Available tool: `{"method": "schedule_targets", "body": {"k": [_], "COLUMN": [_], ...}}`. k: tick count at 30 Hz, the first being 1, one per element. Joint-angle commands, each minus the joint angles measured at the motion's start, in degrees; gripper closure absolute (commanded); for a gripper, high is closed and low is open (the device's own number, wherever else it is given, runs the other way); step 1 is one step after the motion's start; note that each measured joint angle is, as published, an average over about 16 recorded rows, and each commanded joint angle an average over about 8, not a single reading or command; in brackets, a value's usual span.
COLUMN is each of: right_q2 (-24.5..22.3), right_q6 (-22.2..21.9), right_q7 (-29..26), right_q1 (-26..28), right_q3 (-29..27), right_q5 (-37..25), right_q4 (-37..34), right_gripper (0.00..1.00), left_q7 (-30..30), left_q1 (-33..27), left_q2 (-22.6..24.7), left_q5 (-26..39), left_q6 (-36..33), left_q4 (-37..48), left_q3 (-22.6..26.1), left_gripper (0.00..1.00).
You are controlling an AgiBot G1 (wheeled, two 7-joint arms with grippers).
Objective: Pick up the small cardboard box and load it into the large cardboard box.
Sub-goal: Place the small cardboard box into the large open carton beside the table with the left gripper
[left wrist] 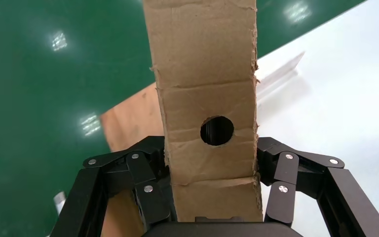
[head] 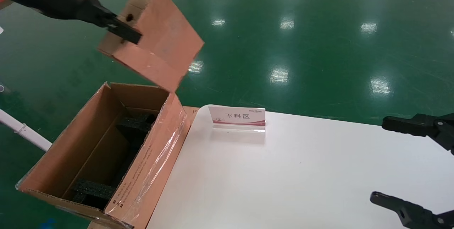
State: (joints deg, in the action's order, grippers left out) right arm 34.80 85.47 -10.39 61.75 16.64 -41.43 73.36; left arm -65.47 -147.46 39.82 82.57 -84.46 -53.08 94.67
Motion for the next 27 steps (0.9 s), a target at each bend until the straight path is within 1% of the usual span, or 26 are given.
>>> {"method": "schedule_targets", "body": {"k": [1,5,8,11,14,21,27], "right_q2": [0.0,0.0,0.0,0.0,0.0,0.0,0.0], "right_q6": [0.0,0.0,0.0,0.0,0.0,0.0,0.0], "right_q7": [0.0,0.0,0.0,0.0,0.0,0.0,0.0], "right_q1": [0.0,0.0,0.0,0.0,0.0,0.0,0.0], "right_q3": [0.0,0.0,0.0,0.0,0.1,0.1,0.1], "right_q5": [0.0,0.0,0.0,0.0,0.0,0.1,0.1], "right_q4": [0.0,0.0,0.0,0.0,0.0,0.0,0.0], "right_gripper": [0.00,0.00,0.00,0.00,0.00,0.00,0.00], "left_q7": [2.7,7.0,9.3,10.9,12.1,12.0,10.6], "left_q1": [-1.2,-3.7,-5.0,-5.6,-5.5,-4.1,-2.1], "left_q2": [0.2,1.4,2.1,2.7,2.7,2.4,2.3], "left_q5": [0.2,1.9,2.6,2.6,1.9,-1.7,-5.9], "left_q6": [-1.8,-5.1,-6.4,-7.2,-7.4,-7.3,-6.7], "left_q4": [2.6,8.7,12.4,14.6,15.8,18.0,19.7], "left_q3": [-0.1,1.1,3.2,6.7,11.5,22.5,28.0], "left_gripper": [1.00,1.00,1.00,1.00,1.00,1.00,1.00]}}
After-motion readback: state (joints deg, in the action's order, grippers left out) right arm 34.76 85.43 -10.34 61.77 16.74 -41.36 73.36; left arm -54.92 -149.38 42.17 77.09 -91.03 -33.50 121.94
